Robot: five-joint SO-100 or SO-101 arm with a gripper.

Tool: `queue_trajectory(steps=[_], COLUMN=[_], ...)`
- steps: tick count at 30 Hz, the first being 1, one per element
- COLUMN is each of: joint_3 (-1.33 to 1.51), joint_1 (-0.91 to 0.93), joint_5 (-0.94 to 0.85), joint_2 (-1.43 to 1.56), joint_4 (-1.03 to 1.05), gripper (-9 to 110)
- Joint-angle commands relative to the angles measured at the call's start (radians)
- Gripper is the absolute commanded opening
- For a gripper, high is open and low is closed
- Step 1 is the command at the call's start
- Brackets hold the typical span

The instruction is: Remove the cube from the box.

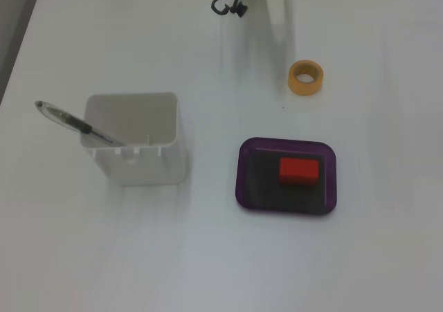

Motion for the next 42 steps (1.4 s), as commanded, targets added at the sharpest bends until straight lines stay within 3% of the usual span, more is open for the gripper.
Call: queue_trajectory(steps=[1,8,13,17,25,31,42], joint_3=[-0.163,-0.575,-0.885,-1.101,-1.534,-1.677,-1.674], joint_1=[0.009,-0.006,-0.035,-0.083,-0.077,-0.075,0.048], joint_5=[-0.002,0.005,0.006,0.005,0.005,-0.002,-0.008], joint_2=[-0.204,-0.853,-1.266,-1.52,-1.939,-2.145,-2.2], joint_4=[-0.044,-0.035,-0.026,-0.014,-0.014,-0.012,-0.012], gripper=[2,2,13,20,20,20,20])
